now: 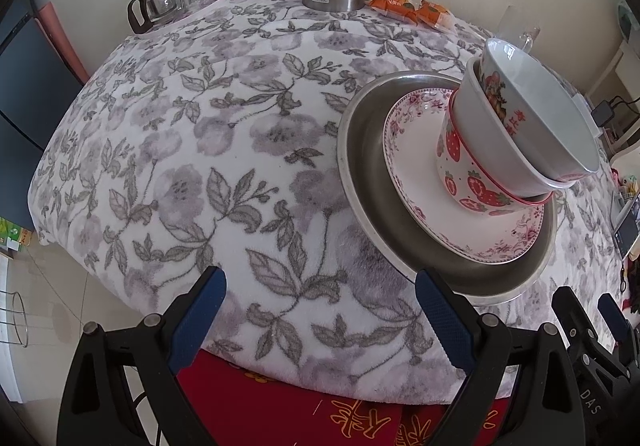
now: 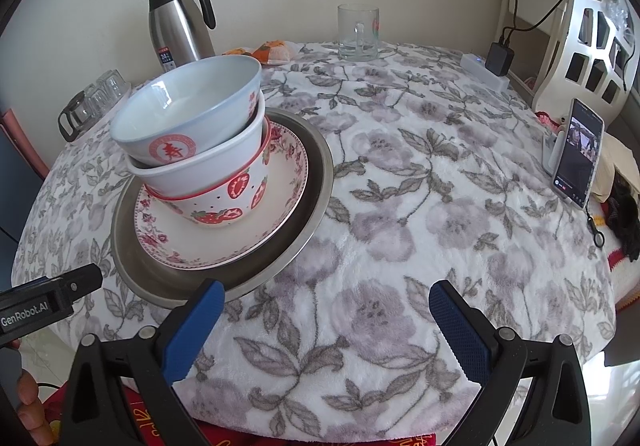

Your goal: Organize plates and bowls

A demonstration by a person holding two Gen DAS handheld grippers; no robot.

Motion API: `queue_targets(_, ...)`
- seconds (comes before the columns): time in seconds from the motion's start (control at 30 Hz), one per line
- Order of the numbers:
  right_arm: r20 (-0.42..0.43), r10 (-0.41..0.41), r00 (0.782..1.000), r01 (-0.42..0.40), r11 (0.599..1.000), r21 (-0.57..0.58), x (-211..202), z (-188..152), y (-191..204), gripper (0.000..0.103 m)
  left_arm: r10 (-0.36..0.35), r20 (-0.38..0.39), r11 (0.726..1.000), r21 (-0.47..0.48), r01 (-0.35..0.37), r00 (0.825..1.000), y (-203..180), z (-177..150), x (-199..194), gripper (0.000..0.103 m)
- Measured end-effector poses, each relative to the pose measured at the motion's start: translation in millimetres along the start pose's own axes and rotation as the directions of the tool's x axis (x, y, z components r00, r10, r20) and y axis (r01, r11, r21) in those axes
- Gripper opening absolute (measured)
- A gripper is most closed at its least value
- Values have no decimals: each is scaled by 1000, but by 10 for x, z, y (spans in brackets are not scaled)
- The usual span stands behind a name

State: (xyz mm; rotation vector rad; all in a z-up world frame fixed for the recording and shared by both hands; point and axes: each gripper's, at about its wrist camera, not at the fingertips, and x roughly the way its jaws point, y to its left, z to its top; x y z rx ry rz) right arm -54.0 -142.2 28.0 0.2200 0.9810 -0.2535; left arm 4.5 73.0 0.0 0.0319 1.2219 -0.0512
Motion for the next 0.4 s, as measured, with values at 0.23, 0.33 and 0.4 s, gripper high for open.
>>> queue_targets(0.23,-2,-1,1000,1,1000,-1,0,-8,-5,103,-3,12,1000,6,3,1000,-9,-4,-22,96)
queue_targets(0.33,-3,-1,1000,1,1000,-1,3,-12,-14,103,-3,10,1000,3,3,1000,-11,-3,-22,96)
queue_targets(0.4,-4,0,1000,0,1000,-1,5,-15,-18,103,-5,9,1000,2,5,1000,-7,-7,-25,96)
